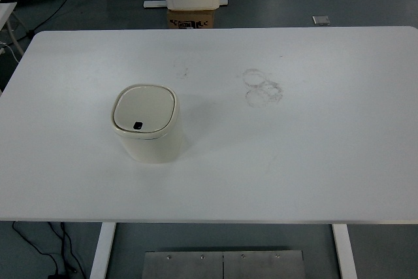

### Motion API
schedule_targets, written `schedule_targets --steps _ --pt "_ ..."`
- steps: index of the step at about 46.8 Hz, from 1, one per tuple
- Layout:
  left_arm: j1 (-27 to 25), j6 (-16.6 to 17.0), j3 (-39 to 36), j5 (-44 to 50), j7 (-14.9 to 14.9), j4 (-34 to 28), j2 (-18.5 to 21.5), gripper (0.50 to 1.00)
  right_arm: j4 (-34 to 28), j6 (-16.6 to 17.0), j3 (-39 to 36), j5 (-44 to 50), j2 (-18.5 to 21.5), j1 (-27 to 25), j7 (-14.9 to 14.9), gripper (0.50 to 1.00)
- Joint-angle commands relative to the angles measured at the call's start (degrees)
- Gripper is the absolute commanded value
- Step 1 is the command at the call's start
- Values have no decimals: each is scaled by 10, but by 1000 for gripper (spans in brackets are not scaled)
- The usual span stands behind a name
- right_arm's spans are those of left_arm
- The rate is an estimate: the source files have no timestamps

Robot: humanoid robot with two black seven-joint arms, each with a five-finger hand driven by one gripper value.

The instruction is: Close trash bin

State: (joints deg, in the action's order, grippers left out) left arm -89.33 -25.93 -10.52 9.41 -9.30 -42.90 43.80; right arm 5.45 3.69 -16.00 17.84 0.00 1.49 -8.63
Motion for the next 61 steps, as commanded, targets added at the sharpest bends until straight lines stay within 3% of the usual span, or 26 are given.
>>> schedule_targets --steps 1,21,37,50,61 --pt "30 6 36 14 0 27 1 1000 0 0 0 0 0 0 0 991" --pt "173 7 236 32 46 124 -1 1000 0 0 0 0 0 0 0 991" --pt "270 7 365 38 49 164 -21 1000 0 0 0 0 0 0 0 991" --pt "323 8 424 61 52 172 -46 1000 0 0 0 0 0 0 0 991" --pt "348 8 450 93 111 184 -50 1000 0 0 0 0 0 0 0 991"
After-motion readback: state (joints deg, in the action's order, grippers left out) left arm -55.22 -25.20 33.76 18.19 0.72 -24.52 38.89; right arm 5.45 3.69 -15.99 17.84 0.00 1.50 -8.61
